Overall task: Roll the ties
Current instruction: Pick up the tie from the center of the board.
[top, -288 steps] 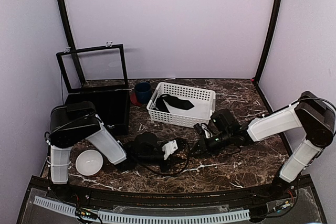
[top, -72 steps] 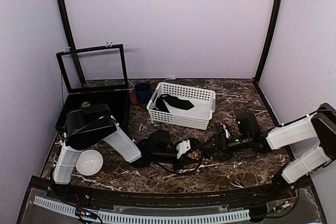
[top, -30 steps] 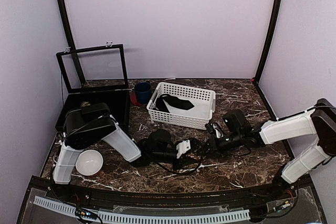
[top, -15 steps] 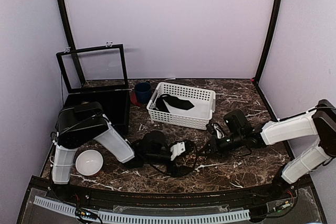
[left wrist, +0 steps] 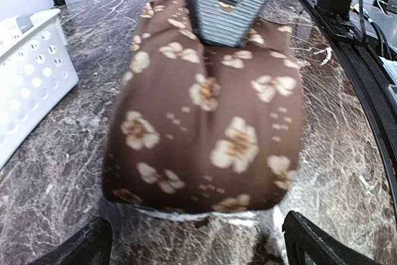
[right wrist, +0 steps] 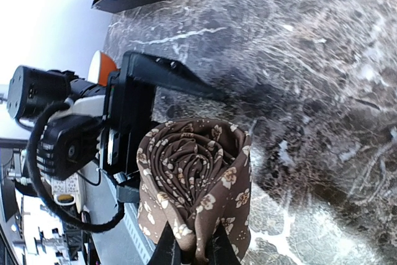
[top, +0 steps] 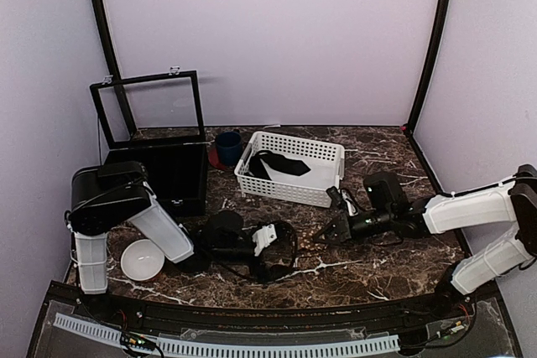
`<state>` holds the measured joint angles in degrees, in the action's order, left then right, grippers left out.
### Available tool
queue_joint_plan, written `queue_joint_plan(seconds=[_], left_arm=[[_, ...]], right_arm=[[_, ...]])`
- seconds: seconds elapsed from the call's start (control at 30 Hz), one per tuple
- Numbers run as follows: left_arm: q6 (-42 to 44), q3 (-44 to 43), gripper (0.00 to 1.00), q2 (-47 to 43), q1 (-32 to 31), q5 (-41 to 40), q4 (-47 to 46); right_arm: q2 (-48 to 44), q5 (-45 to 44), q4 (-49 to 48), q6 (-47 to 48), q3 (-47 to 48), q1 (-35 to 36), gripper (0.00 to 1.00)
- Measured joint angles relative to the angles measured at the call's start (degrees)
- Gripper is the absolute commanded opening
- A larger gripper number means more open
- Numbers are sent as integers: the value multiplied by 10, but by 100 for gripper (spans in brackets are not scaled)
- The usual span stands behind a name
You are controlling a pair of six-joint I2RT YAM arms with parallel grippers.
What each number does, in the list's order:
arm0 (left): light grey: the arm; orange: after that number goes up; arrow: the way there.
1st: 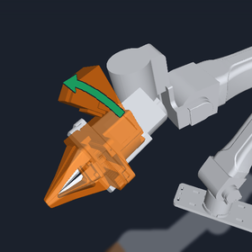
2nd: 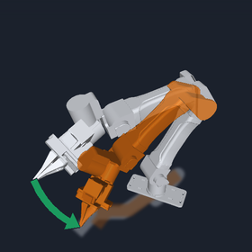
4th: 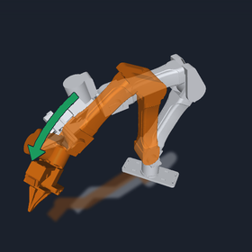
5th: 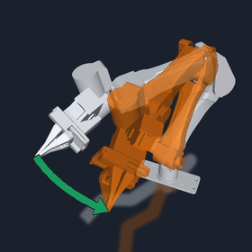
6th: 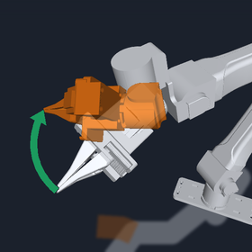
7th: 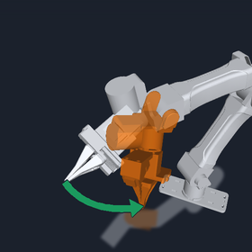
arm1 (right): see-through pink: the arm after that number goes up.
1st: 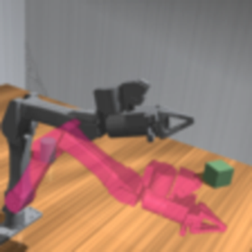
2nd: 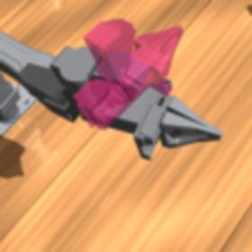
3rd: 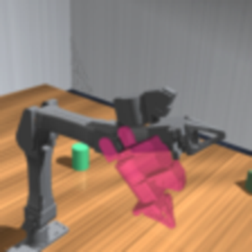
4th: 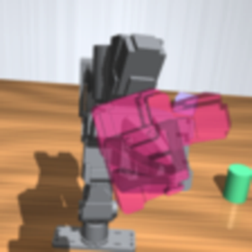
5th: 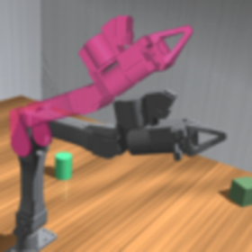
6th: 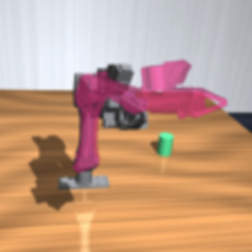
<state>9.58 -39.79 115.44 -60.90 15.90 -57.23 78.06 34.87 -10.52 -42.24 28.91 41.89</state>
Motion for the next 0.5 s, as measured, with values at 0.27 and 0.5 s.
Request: queue_joint_plan(seconds=[0.27, 0.5], left_arm=[[5, -32, 99, -2, -2, -14, 0], [33, -59, 51, -2, -21, 3, -9]], right_arm=[[1, 16, -2, 37, 20, 15, 0], [19, 25, -1, 40, 28, 23, 0]])
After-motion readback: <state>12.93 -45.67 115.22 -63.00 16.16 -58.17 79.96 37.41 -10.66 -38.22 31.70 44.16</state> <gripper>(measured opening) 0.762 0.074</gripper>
